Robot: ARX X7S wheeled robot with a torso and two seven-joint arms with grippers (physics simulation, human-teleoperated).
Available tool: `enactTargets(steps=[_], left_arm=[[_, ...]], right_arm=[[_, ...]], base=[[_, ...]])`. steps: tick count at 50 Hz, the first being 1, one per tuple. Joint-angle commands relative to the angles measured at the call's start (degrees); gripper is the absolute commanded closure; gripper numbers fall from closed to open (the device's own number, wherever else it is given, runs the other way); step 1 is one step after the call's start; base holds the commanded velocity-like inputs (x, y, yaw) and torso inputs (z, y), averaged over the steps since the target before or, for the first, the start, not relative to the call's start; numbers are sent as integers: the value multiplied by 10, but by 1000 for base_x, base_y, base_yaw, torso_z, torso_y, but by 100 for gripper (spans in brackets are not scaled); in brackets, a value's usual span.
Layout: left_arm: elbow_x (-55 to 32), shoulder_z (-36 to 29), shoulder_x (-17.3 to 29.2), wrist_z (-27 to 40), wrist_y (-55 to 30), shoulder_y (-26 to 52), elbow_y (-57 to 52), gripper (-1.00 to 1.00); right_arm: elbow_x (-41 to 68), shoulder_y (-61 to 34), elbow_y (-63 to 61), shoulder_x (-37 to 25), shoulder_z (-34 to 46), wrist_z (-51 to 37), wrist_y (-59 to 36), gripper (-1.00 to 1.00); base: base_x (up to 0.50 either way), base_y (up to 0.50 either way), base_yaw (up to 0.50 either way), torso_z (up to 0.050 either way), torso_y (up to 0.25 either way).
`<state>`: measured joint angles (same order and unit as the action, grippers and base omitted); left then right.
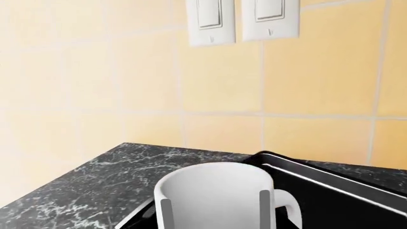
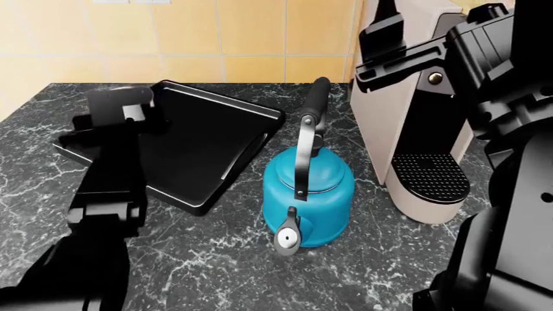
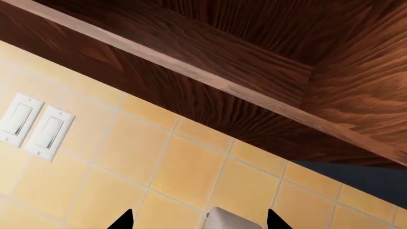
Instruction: Pick the kettle from the counter and place it on the tray. Then pick the mug from the cabinet and place it on the tray. Then close the cabinet doors.
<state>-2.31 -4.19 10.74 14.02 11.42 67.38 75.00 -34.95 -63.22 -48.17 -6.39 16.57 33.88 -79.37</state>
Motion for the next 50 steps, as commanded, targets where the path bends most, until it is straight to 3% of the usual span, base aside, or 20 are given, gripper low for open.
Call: enactTargets(steps=[1,50], left_arm=[[12,21,-1,-2,-2,-5,0,100],[23,37,-2,0,-3,-39,0,100]], right_arm=[[6,3,7,2,-3,-3,8,-100],[10,-9,7,-2,5,-7,-1,-100]], base=[[0,0,0,0,0],[0,0,0,0,0]])
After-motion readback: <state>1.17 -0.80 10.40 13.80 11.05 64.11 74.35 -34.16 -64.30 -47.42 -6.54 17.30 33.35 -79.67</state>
